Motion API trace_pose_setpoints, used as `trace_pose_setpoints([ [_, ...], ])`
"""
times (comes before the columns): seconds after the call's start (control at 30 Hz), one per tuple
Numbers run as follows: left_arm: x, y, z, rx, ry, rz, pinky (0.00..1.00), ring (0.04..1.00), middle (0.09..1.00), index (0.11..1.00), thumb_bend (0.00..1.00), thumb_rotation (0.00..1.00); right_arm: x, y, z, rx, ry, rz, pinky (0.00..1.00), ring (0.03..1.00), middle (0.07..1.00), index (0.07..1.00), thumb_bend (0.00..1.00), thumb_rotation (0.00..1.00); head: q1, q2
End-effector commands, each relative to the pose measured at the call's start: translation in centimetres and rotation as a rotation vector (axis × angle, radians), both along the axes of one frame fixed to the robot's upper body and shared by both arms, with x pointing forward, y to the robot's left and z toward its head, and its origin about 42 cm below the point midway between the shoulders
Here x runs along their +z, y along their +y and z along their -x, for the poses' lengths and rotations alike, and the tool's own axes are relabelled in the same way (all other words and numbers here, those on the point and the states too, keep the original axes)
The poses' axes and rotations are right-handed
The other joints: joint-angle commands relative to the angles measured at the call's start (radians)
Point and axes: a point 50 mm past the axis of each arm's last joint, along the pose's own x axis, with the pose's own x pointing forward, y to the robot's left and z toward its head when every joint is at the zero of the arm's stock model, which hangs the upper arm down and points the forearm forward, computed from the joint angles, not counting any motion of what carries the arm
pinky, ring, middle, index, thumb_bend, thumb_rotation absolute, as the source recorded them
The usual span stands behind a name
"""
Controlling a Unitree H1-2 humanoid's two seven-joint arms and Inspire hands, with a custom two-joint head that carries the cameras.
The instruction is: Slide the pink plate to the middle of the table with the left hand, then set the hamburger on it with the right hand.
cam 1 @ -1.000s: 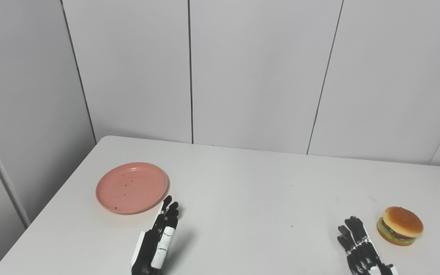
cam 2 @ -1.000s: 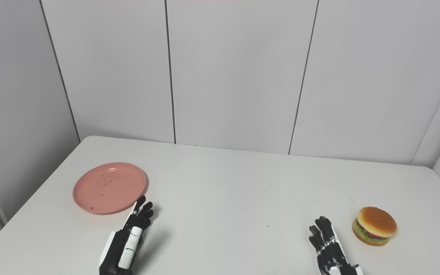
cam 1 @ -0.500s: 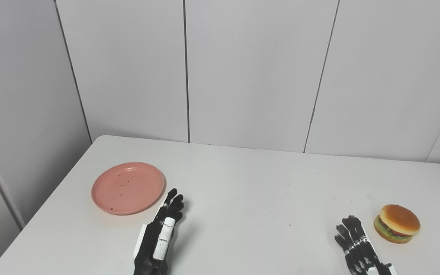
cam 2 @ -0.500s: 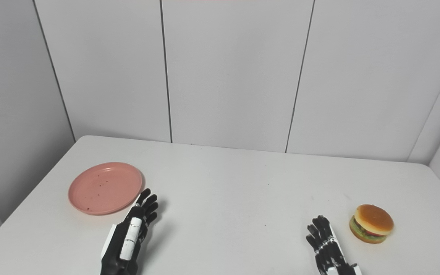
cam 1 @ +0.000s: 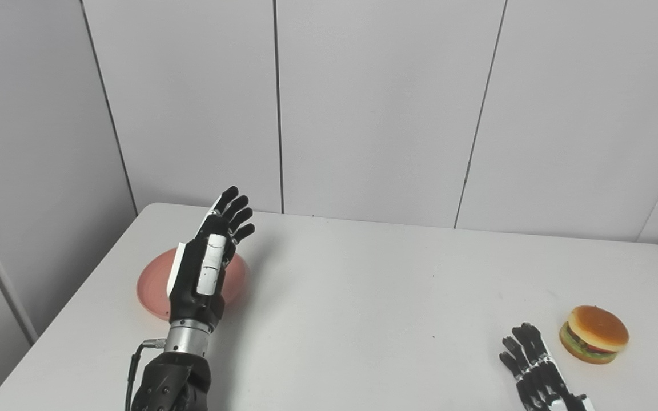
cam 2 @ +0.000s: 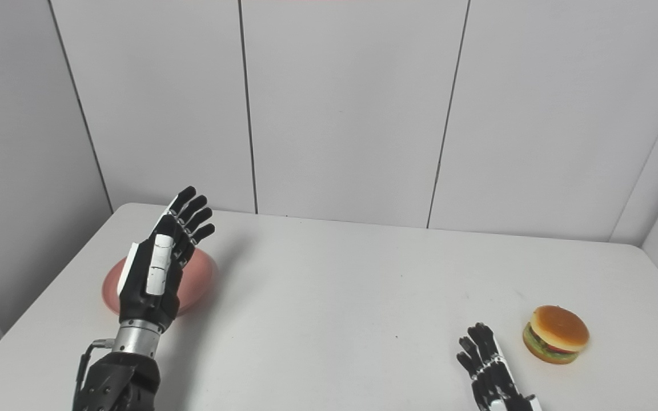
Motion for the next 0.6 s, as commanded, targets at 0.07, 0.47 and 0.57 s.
trace_pose_setpoints([
  [0.07, 3.9, 1.6, -1.7, 0.030, -0.114, -0.050, 0.81, 0.876, 0.881, 0.843, 0.94, 0.88, -2.2, -2.7, -2.6, -0.063, 0.128, 0.039, 0.94, 0.950, 0.965, 0.967, 0.89, 0.89, 0.000, 0.001],
  [0.47, 4.3, 9.3, -5.9, 0.167, -0.153, -0.229, 0.78, 0.857, 0.851, 0.837, 0.94, 0.90, -2.3, -2.6, -2.5, -0.063, 0.127, 0.043, 0.93, 0.943, 0.955, 0.954, 0.91, 0.90, -0.005, 0.005],
  [0.57, 4.1, 11.5, -7.2, 0.196, -0.143, -0.250, 0.76, 0.851, 0.846, 0.827, 0.98, 0.88, -2.3, -2.5, -2.4, -0.061, 0.128, 0.041, 0.93, 0.939, 0.948, 0.946, 0.90, 0.89, -0.007, 0.007],
])
